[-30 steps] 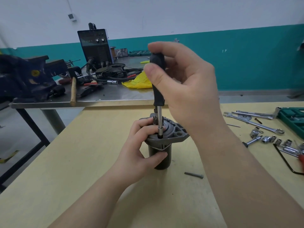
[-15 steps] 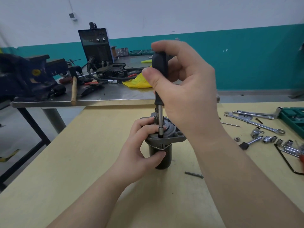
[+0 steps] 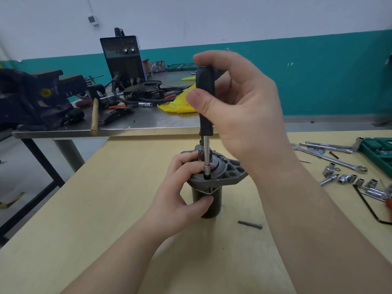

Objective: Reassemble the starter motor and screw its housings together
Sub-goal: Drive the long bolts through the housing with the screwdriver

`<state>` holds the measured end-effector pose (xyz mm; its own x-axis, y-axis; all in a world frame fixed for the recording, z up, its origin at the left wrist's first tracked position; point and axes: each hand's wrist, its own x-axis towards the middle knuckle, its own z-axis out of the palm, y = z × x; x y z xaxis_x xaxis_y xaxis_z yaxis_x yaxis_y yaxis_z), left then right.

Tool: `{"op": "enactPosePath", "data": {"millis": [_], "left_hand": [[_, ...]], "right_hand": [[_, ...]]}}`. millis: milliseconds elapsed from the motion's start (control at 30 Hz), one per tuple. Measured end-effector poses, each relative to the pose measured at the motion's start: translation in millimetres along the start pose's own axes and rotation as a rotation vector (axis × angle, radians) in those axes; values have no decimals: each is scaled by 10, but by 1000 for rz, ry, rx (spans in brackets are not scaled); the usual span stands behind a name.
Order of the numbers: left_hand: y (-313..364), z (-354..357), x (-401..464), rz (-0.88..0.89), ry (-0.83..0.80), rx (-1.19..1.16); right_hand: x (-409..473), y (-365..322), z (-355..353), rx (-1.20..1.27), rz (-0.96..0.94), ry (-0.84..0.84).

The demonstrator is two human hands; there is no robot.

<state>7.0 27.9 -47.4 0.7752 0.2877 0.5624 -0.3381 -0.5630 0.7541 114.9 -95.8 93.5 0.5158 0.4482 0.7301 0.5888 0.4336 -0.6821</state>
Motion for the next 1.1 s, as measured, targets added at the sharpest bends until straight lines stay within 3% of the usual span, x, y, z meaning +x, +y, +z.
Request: {"op": "enactPosePath", "data": {"millis": [133, 300, 400, 533, 733, 800, 933, 1100], "left_hand": [[8, 1, 6, -8, 4, -13], [20, 10, 19, 7, 24, 7], [14, 10, 19, 14, 23, 11], [3, 14, 8, 10, 23, 10], [-10, 20, 3, 3, 23, -12], [-18, 15, 5, 5, 22, -7], [-27, 12, 8, 6, 22, 10], [-27, 11, 5, -4, 20, 3]], "right_hand": [[-55, 2, 99, -250, -128, 87], [7, -15, -35, 116, 98, -142], [5, -15, -109, 171, 94, -205], [-6, 26, -29, 158, 78, -93], [-41, 58, 92, -173, -111, 126], [-21, 52, 59, -96, -53, 64], [11, 12, -89, 291, 162, -174], [-22, 30, -51, 369, 170, -159]]}}
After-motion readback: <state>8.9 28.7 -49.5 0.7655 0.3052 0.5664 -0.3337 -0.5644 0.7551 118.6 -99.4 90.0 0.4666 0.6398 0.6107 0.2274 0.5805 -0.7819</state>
